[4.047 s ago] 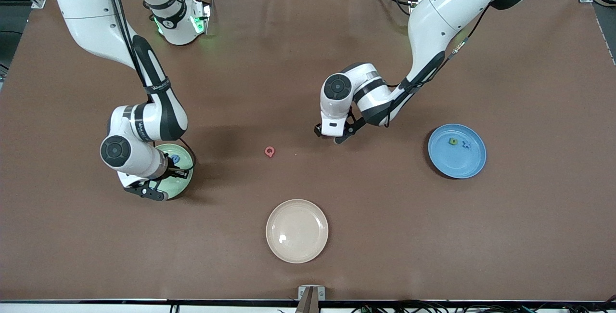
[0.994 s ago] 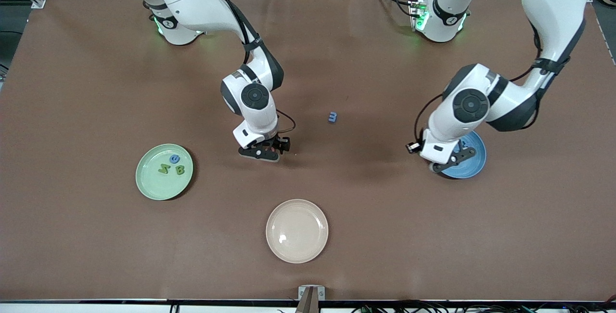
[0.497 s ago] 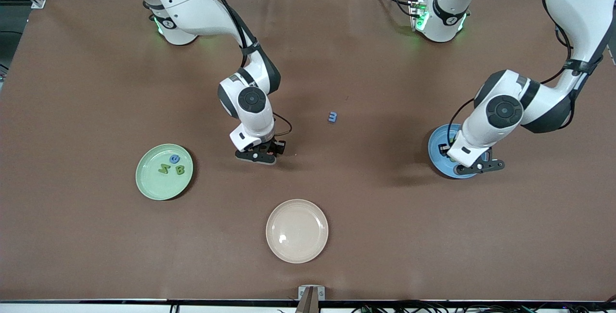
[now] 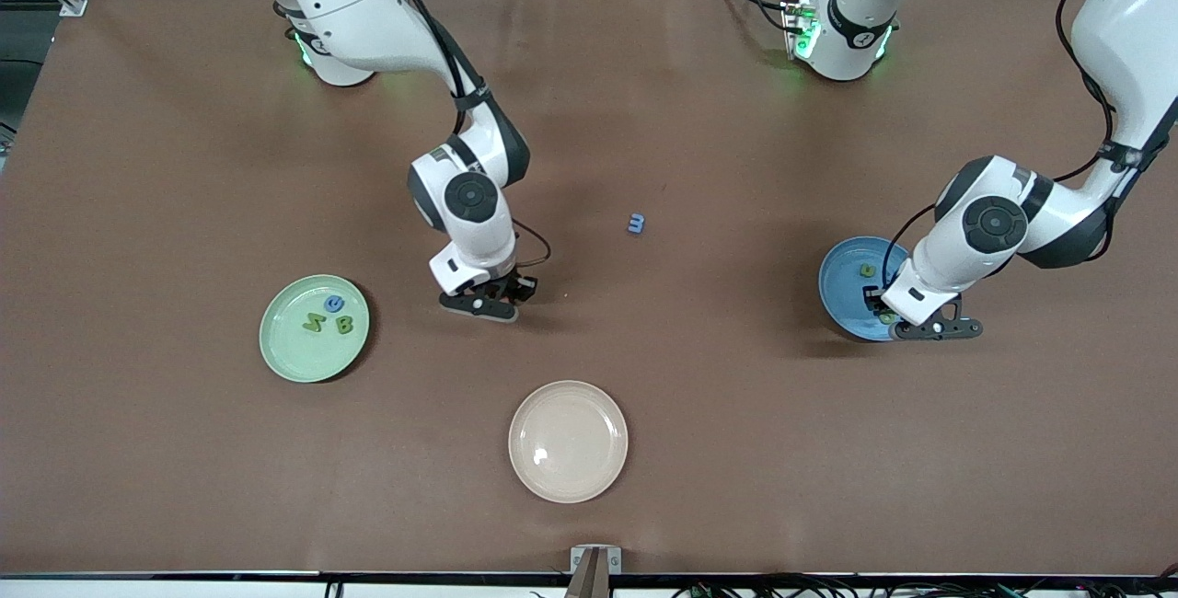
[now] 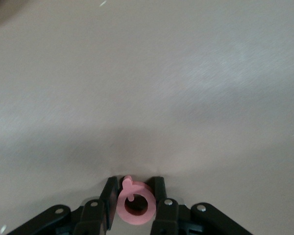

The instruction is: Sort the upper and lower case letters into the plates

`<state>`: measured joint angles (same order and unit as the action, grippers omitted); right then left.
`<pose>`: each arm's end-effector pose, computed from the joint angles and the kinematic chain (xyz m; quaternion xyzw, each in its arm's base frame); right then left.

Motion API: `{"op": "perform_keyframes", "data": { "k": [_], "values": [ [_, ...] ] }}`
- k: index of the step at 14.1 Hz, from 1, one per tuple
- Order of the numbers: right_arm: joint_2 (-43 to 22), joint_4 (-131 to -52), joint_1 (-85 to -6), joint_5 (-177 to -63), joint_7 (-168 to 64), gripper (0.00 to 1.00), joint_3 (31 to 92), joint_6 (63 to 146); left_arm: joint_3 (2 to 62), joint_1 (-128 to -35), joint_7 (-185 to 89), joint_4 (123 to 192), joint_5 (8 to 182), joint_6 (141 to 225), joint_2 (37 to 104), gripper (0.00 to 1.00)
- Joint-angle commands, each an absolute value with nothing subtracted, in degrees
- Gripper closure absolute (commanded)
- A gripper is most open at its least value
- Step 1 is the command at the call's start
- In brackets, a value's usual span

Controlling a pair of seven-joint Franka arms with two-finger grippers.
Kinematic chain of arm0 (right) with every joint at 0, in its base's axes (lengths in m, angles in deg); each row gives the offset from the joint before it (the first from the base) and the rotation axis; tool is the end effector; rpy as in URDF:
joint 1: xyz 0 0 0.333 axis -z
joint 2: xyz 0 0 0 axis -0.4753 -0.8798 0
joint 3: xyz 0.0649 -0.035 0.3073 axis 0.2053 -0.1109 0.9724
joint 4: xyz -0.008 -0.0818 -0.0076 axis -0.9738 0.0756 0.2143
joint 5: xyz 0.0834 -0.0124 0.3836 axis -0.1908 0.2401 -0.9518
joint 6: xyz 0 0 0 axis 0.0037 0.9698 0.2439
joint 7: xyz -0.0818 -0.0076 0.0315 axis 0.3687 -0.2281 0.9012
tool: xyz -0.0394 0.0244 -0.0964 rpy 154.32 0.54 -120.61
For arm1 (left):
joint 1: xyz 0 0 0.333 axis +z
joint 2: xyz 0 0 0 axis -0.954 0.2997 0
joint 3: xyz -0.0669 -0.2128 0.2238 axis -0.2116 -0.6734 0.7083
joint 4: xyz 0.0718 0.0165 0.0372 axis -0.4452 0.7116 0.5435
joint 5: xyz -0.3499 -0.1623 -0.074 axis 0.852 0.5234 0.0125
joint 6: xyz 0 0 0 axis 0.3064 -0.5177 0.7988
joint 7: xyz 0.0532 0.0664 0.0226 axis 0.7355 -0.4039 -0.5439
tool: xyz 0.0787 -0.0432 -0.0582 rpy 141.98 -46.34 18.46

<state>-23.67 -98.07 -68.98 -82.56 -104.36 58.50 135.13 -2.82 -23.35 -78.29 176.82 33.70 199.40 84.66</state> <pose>0.5446 0.3529 0.1805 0.9924 -0.1110 0.0509 0.0157 0.5761 -0.0250 0.2064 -0.9992 0.0033 -0.0139 0.0378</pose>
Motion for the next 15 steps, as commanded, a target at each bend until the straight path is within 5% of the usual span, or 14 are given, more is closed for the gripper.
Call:
{"op": "perform_keyframes", "data": {
  "k": [1, 4, 7, 8, 10, 15],
  "values": [
    [-22.46, -98.36, -63.20, -81.85, -99.06, 0.99, 59.18, 135.26, -1.85, -23.08, -77.39, 177.32, 31.29, 201.24, 85.42, 0.85],
    [-19.91, -98.18, -55.03, -82.20, -86.23, 0.99, 59.45, 133.08, -1.41, -23.08, -77.39, 178.02, 31.11, 201.42, 85.33, 0.85],
    [-18.41, -93.72, -49.22, -82.64, -77.77, 0.99, 59.53, 122.12, -1.41, -23.08, -77.48, 178.02, 31.11, 201.42, 85.33, 0.77],
    [-18.06, -92.48, -47.73, -83.16, -75.14, 0.99, 59.53, 118.60, -1.50, -23.08, -77.48, 178.02, 31.11, 201.42, 85.24, 0.66],
    [-17.88, -92.56, -43.43, -84.91, -68.04, 0.99, 59.53, 117.77, -1.76, -23.16, -77.57, 177.94, 31.11, 201.33, 84.63, 0.07],
    [-19.02, -93.61, -39.98, -88.78, -63.96, 0.98, 59.36, 118.21, -10.53, -23.08, -79.93, 177.15, 36.80, 192.75, 82.79, 0.00]
  ]
}}
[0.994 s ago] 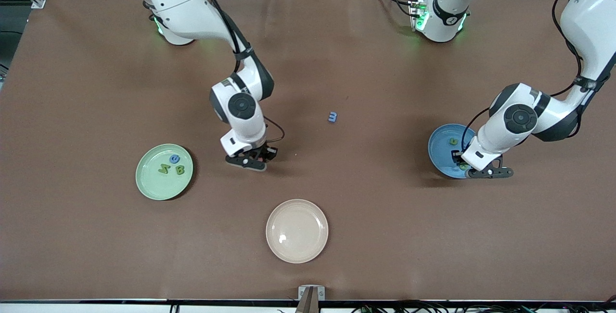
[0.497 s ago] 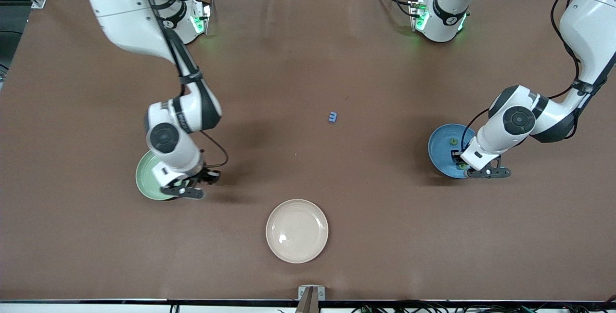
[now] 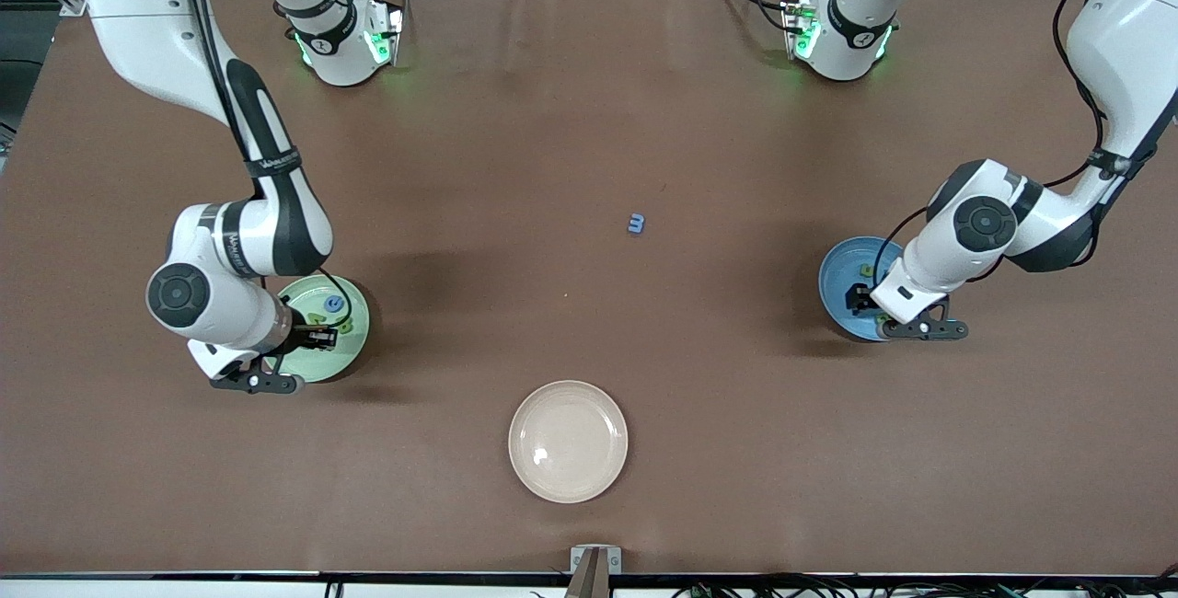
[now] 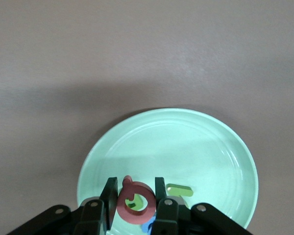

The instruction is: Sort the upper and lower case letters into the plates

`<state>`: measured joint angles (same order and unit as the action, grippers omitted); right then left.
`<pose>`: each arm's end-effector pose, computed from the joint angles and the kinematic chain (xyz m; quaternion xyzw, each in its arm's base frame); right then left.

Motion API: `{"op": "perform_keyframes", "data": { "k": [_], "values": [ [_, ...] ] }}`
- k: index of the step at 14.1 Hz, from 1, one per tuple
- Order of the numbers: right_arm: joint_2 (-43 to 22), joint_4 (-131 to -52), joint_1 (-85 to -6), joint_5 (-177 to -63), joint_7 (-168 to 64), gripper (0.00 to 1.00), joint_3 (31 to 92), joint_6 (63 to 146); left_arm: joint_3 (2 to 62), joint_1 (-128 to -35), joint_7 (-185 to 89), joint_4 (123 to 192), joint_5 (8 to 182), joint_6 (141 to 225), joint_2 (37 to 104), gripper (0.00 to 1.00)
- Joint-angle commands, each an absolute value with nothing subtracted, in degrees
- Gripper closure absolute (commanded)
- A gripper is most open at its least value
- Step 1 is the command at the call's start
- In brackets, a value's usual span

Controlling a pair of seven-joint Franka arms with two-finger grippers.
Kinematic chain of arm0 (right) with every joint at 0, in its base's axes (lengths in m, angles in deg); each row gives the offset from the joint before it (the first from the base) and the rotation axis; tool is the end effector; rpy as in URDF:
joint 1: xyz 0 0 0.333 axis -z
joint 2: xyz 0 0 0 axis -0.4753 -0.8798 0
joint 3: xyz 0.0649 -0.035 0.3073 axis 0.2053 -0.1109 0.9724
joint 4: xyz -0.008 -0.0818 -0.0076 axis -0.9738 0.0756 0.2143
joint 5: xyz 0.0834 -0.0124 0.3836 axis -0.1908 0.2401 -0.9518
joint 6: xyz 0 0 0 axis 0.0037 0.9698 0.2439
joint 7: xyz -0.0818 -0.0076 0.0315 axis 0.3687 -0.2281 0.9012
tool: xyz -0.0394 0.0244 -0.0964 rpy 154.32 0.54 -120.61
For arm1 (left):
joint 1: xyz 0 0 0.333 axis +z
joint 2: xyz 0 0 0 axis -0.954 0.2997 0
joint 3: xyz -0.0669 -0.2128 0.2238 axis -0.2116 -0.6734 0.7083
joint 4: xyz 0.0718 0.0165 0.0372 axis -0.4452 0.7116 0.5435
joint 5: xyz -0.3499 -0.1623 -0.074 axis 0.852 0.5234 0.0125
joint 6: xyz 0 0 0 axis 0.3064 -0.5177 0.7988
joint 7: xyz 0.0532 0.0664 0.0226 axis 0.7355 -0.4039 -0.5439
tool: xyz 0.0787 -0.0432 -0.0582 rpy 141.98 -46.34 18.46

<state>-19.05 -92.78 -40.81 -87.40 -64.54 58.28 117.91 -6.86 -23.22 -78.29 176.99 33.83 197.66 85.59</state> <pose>0.6548 0.0567 0.2442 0.9983 -0.0452 -0.0329 0.0137 0.5733 -0.0582 0.2184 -0.9992 0.0279 -0.0132 0.0251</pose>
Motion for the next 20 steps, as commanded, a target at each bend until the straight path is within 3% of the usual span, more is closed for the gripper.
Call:
{"op": "perform_keyframes", "data": {
  "k": [1, 5, 10, 11, 12, 13, 16, 20],
  "values": [
    [-19.63, -93.53, -39.63, -88.97, -63.96, 0.98, 59.45, 118.39, -13.16, -23.08, -81.94, 176.97, 37.95, 190.20, 82.43, 0.00],
    [-22.27, -93.52, -38.84, -89.06, -63.96, 0.98, 59.45, 121.37, -19.76, -24.21, -89.07, 177.06, 38.67, 186.48, 82.69, 0.00],
    [-23.24, -93.44, -38.75, -88.97, -64.04, 0.95, 59.36, 122.43, -20.57, -38.33, -93.04, 173.38, 42.43, 186.56, 83.31, 0.00],
    [-23.24, -93.44, -38.75, -88.97, -63.96, 0.79, 59.36, 122.26, -19.96, -42.37, -93.12, 171.80, 44.19, 186.57, 83.66, 0.00],
    [-23.07, -93.44, -38.83, -88.88, -63.87, 0.34, 59.36, 122.17, -17.52, -46.94, -93.56, 170.04, 46.55, 186.39, 83.83, 0.00],
    [-22.98, -93.35, -38.83, -88.88, -63.87, 0.01, 59.36, 121.91, -14.88, -51.68, -93.83, 168.72, 47.79, 186.39, 83.84, 0.00],
    [-21.32, -93.00, -38.92, -88.62, -63.78, 0.00, 59.18, 121.03, -6.10, -66.53, -93.83, 164.33, 48.07, 186.57, 84.27, 0.00],
    [-16.23, -88.79, -39.01, -88.26, -64.48, 0.00, 59.10, 107.53, 4.46, -78.87, -94.00, 162.73, 50.62, 189.54, 85.85, 0.00]
  ]
}}
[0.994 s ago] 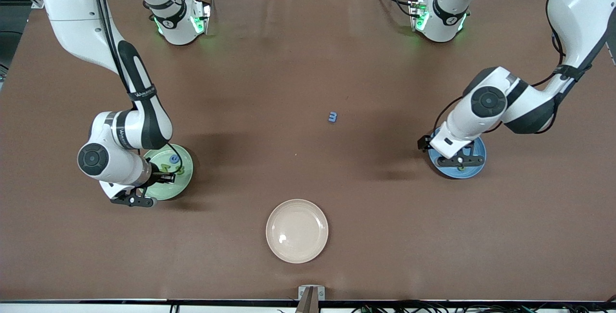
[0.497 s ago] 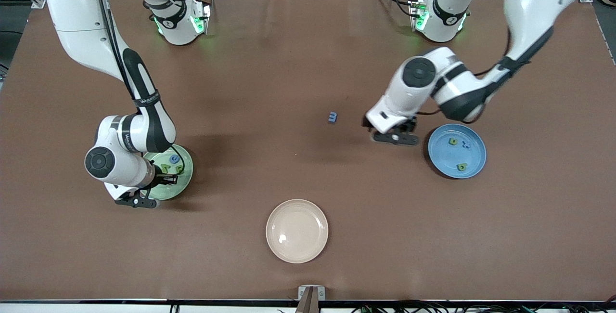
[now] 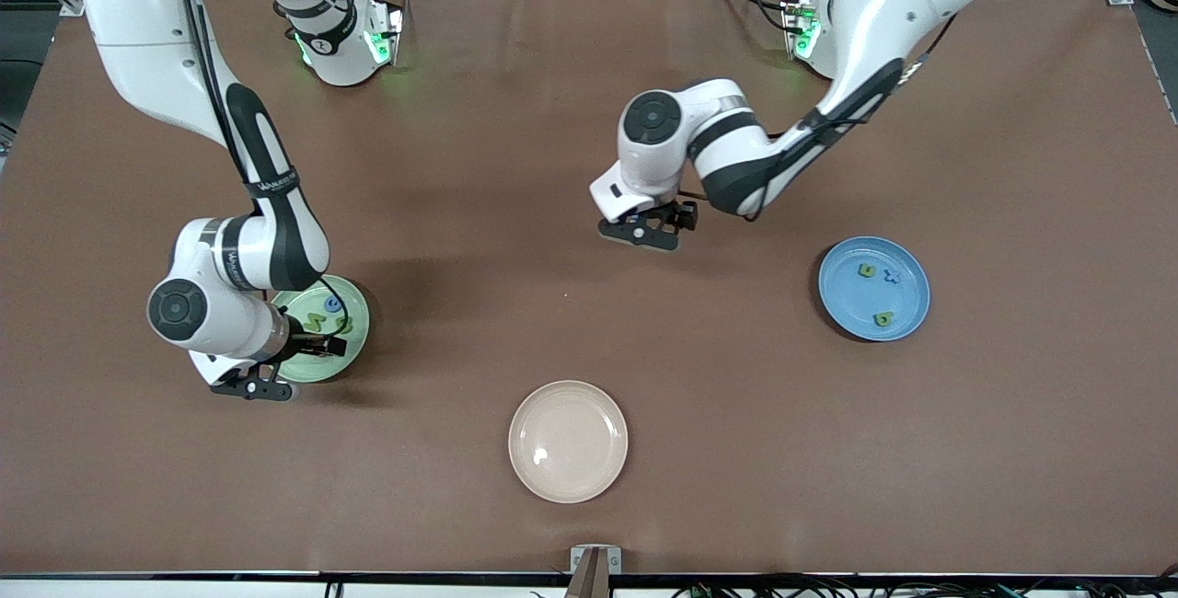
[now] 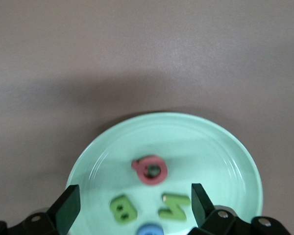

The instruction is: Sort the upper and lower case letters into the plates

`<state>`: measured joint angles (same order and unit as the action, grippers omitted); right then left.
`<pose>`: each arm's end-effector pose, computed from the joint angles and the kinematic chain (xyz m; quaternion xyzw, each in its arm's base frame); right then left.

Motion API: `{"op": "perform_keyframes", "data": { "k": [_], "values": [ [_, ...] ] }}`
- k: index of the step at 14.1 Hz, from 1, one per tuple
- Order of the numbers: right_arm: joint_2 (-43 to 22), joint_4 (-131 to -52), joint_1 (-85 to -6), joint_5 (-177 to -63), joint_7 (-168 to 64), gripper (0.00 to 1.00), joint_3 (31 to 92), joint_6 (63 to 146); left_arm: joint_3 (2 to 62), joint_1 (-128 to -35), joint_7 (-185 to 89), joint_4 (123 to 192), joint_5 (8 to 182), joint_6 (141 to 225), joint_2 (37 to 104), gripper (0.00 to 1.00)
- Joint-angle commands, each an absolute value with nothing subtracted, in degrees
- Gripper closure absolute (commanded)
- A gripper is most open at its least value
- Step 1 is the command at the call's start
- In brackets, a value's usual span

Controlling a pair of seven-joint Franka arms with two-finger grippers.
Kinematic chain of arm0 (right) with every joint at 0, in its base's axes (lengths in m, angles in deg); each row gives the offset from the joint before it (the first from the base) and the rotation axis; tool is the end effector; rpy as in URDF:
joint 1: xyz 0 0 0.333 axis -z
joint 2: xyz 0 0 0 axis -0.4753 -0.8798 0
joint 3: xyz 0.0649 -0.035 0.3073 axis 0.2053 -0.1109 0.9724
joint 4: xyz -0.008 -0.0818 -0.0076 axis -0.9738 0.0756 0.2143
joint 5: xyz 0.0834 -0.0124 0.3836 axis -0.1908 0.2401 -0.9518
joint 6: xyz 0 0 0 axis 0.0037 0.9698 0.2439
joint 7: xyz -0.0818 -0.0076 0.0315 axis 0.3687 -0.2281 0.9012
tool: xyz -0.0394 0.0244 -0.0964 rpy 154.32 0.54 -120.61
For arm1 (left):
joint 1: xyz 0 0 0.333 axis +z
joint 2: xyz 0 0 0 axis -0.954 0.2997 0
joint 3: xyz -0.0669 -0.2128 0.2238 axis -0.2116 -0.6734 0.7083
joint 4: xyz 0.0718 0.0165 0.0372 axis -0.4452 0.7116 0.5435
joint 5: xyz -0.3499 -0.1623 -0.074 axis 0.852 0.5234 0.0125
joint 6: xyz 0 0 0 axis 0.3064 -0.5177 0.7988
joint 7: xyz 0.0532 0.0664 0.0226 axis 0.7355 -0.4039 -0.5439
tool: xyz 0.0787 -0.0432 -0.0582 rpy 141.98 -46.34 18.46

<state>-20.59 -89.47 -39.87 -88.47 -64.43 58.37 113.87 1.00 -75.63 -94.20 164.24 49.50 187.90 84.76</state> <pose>0.6628 0.0501 0.2452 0.9970 -0.0557 -0.0532 0.0081 0.4285 -0.4550 0.2429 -0.9878 0.1476 0.0327 0.0384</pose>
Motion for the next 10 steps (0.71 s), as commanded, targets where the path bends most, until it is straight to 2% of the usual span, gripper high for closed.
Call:
{"op": "perform_keyframes", "data": {
  "k": [1, 7, 10],
  "values": [
    [-14.38, -87.73, -39.01, -88.18, -64.48, 0.00, 59.10, 104.79, 6.31, -80.36, -94.35, 163.17, 50.71, 192.08, 86.21, 0.00],
    [-5.15, -86.23, -39.01, -87.83, -64.31, 0.00, 57.35, 92.66, 8.52, -81.52, -96.55, 165.36, 50.53, 197.37, 88.67, 0.02],
    [-1.10, -84.31, -38.92, -82.05, -63.43, 0.00, 56.28, 85.98, 8.78, -81.43, -96.64, 166.68, 50.62, 198.08, 88.67, 0.14]
  ]
}}
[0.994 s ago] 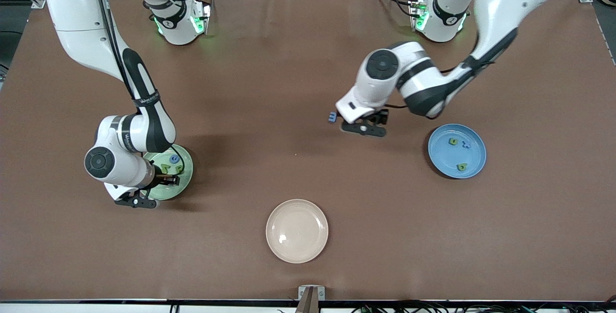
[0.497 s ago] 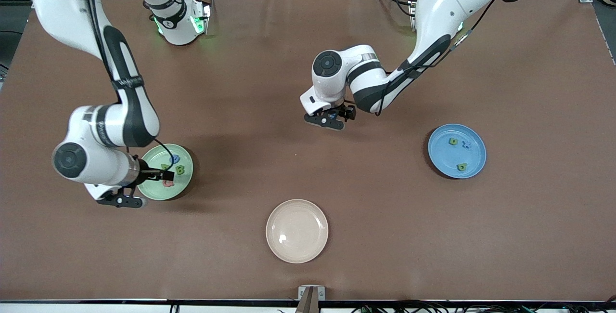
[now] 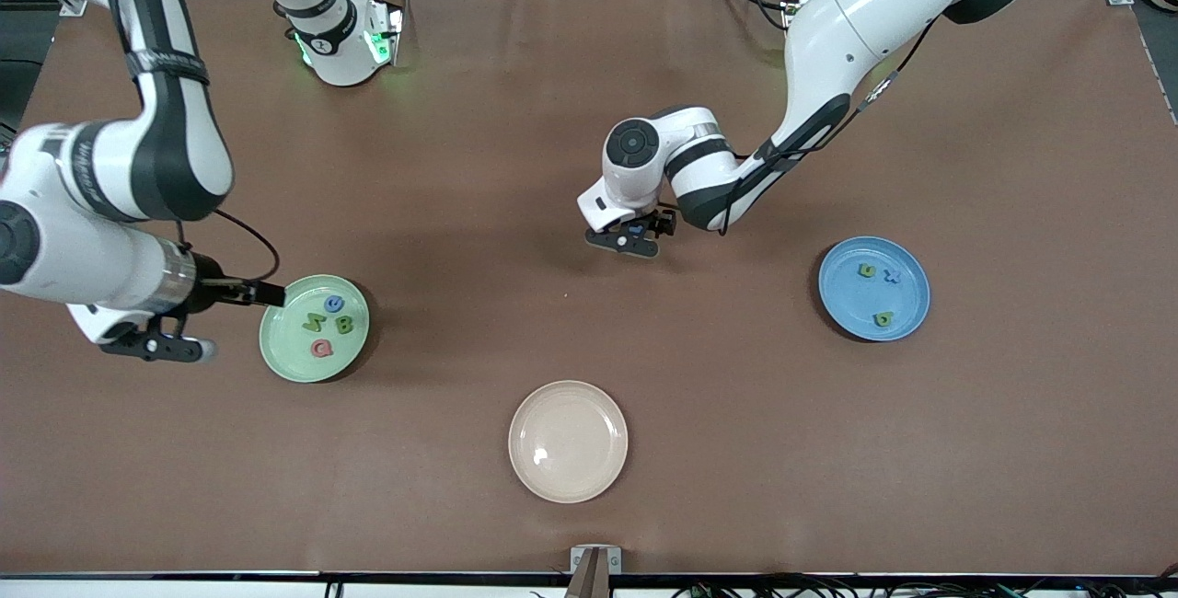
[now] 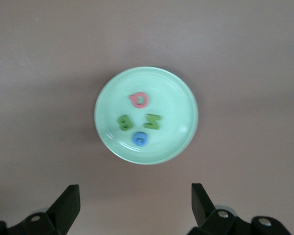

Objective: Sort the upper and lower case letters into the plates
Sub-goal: 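Grasp the m and carry it to the blue plate while the right gripper retracts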

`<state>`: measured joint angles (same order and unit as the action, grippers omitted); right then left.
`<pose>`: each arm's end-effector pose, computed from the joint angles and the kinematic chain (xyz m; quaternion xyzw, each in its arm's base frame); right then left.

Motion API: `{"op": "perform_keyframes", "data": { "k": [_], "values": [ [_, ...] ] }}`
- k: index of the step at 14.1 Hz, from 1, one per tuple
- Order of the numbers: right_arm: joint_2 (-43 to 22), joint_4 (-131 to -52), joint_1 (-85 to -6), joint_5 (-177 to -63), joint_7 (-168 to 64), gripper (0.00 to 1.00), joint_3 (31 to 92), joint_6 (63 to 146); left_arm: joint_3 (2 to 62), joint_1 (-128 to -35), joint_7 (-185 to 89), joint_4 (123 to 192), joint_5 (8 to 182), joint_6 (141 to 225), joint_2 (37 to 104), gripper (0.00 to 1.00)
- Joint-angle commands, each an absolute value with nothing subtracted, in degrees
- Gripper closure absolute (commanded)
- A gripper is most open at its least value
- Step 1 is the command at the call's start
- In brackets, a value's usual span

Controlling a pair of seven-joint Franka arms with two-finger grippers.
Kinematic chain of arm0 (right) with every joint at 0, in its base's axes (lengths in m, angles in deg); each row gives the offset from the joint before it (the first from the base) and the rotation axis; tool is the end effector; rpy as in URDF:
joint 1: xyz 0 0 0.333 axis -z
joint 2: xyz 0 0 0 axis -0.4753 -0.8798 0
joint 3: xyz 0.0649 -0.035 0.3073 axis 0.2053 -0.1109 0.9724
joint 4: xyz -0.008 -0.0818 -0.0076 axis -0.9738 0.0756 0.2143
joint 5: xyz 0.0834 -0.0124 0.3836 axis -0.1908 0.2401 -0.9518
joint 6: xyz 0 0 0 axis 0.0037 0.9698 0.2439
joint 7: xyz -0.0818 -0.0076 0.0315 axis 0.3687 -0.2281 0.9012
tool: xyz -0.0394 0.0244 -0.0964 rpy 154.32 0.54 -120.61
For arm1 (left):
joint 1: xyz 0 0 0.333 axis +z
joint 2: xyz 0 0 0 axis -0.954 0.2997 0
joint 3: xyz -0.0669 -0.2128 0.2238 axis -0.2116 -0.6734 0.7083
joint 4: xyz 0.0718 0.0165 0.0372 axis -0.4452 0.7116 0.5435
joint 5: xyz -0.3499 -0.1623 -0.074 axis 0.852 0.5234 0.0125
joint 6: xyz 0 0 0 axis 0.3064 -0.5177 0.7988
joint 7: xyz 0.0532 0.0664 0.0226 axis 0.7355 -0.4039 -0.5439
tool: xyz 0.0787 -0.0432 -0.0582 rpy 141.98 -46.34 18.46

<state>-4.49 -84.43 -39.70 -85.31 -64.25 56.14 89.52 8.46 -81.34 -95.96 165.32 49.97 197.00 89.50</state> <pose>0.6328 0.0241 0.4370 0.9948 -0.0590 -0.0819 0.0147 0.4174 -0.4592 0.1743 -0.9898 0.1336 0.0468 0.0149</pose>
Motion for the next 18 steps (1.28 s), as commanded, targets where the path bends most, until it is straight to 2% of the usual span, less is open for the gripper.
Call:
{"op": "perform_keyframes", "data": {
  "k": [1, 3, 7, 10, 17, 18],
  "values": [
    [-0.83, -82.38, -38.84, -81.15, -62.12, 0.00, 56.20, 82.65, 8.79, -81.35, -96.64, 166.86, 50.62, 198.08, 88.67, 0.21],
    [-1.09, -79.12, -37.09, -82.37, -60.53, 0.00, 55.67, 79.20, 8.79, -81.43, -96.73, 166.95, 50.71, 198.08, 88.84, 0.34],
    [-1.09, -77.71, -36.20, -83.34, -60.70, 0.00, 55.49, 79.10, 8.79, -81.43, -97.08, 167.04, 50.88, 197.82, 89.11, 0.52],
    [-1.80, -74.64, -35.50, -83.43, -60.53, 0.00, 55.67, 78.93, 8.79, -81.43, -97.61, 167.13, 50.88, 197.82, 89.55, 0.58],
    [-1.71, -73.05, -35.67, -84.40, -61.49, 0.00, 55.93, 75.24, 8.79, -81.35, -97.43, 167.13, 50.88, 197.55, 89.55, 0.87],
    [-1.71, -73.05, -35.93, -84.31, -61.15, 0.00, 56.02, 75.15, 8.79, -81.17, -97.43, 167.04, 50.88, 197.55, 89.46, 0.88]
  ]
}}
